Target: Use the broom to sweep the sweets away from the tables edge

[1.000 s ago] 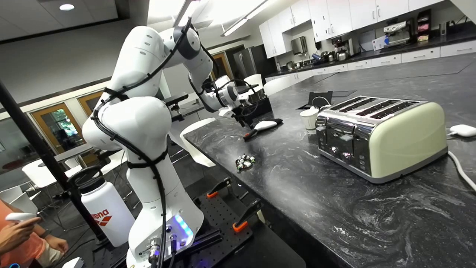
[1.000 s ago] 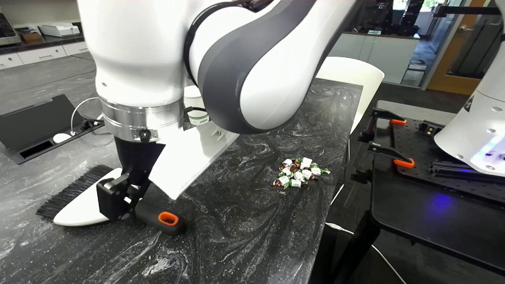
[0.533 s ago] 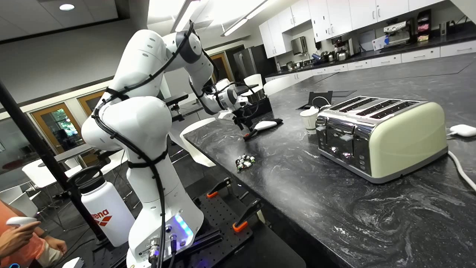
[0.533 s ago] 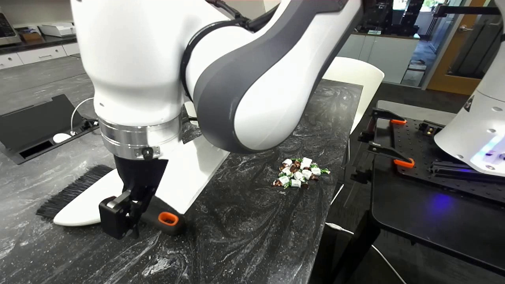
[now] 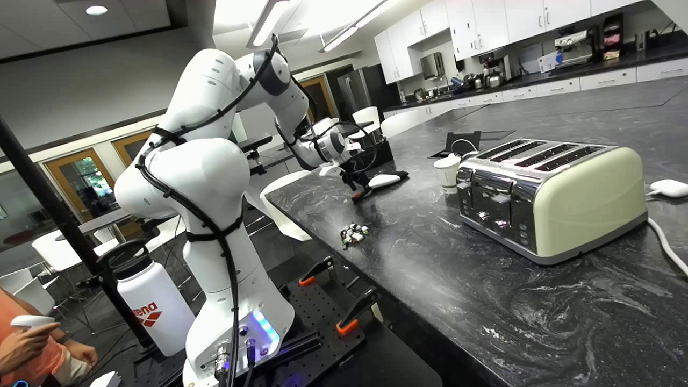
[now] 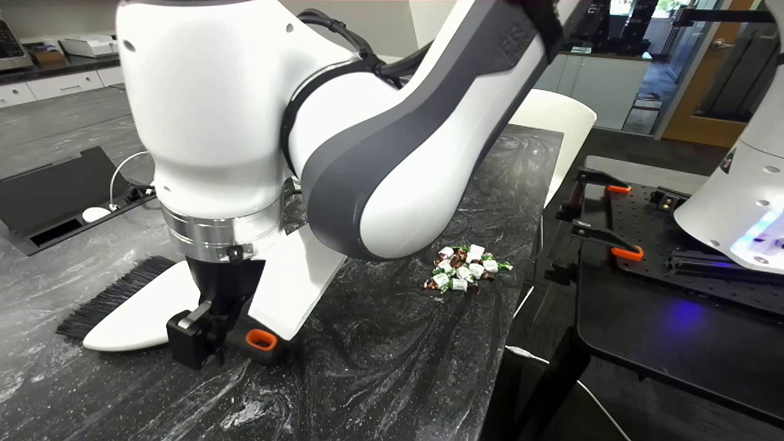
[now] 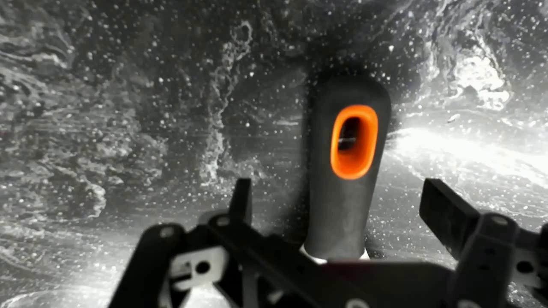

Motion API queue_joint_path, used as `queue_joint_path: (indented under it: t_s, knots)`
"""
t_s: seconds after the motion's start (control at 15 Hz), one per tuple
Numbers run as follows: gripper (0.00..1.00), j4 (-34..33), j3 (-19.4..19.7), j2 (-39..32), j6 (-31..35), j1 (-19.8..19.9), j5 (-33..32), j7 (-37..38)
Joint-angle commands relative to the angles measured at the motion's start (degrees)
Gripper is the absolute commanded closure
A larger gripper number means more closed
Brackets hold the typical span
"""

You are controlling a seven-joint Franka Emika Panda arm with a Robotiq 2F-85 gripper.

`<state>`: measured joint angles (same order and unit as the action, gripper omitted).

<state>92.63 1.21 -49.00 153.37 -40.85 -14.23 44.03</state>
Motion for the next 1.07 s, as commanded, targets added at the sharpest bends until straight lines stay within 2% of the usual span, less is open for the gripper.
queue_joint_path:
  t_s: [0.0,0.6,0.67,0.73,0.8,1.0]
  knots:
    - [0.0,-1.5,1.3,-0.8,-0.6,-1.1,1.6,-0.5]
    - [0.0,-2.1,1.5,-1.5,-0.6,-0.9,1.8,-0.7]
    - [0.25,-2.2,1.2,-1.7,-0.7,-0.7,2.1,-1.0]
    - [0.27,-2.3,1.1,-1.9,-0.7,-0.7,2.2,-1.0]
    - [0.34,-2.4,1.0,-2.0,-0.8,-0.7,2.3,-1.2]
    - [0.59,-2.9,0.8,-2.8,-0.8,-0.6,3.0,-1.4]
